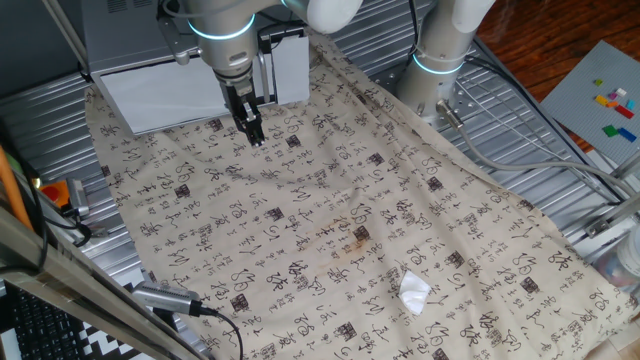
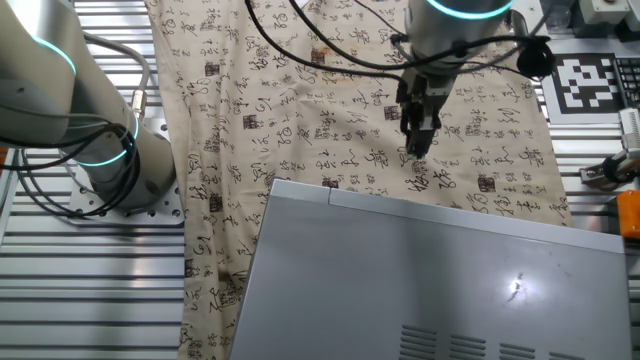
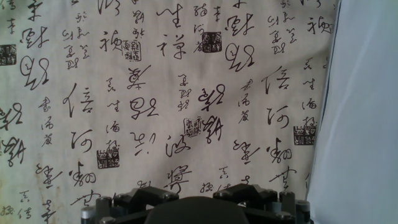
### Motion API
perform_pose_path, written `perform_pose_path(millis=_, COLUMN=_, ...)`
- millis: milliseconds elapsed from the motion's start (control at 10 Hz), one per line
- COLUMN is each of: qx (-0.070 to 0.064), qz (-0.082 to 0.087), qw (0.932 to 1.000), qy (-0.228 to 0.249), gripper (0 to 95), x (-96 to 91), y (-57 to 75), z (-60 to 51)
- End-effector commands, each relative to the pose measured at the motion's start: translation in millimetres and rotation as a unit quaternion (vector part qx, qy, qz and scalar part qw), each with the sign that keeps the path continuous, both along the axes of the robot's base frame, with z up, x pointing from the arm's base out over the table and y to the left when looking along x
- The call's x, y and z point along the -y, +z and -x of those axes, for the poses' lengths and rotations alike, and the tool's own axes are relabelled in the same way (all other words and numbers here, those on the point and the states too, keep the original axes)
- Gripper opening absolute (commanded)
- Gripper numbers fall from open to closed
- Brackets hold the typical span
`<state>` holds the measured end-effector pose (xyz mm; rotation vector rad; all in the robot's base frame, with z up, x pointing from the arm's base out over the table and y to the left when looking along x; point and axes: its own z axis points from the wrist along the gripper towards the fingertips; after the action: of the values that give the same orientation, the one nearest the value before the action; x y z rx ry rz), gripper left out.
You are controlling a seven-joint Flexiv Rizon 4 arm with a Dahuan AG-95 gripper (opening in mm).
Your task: Open the microwave door
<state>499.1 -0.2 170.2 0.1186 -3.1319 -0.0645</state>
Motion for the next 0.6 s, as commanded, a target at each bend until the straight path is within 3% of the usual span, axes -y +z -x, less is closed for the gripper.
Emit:
perform_pose_path(millis=100, qx=-0.014, qz=-0.053, qw=0.9937, qy=0.098, gripper=0.0, x=-0.2, y=-0.2, z=-1.0)
perform_pose_path(millis=600, qx=-0.012, qz=-0.053, qw=0.9932, qy=0.103, gripper=0.0, x=-0.8, y=-0.5, z=-1.2)
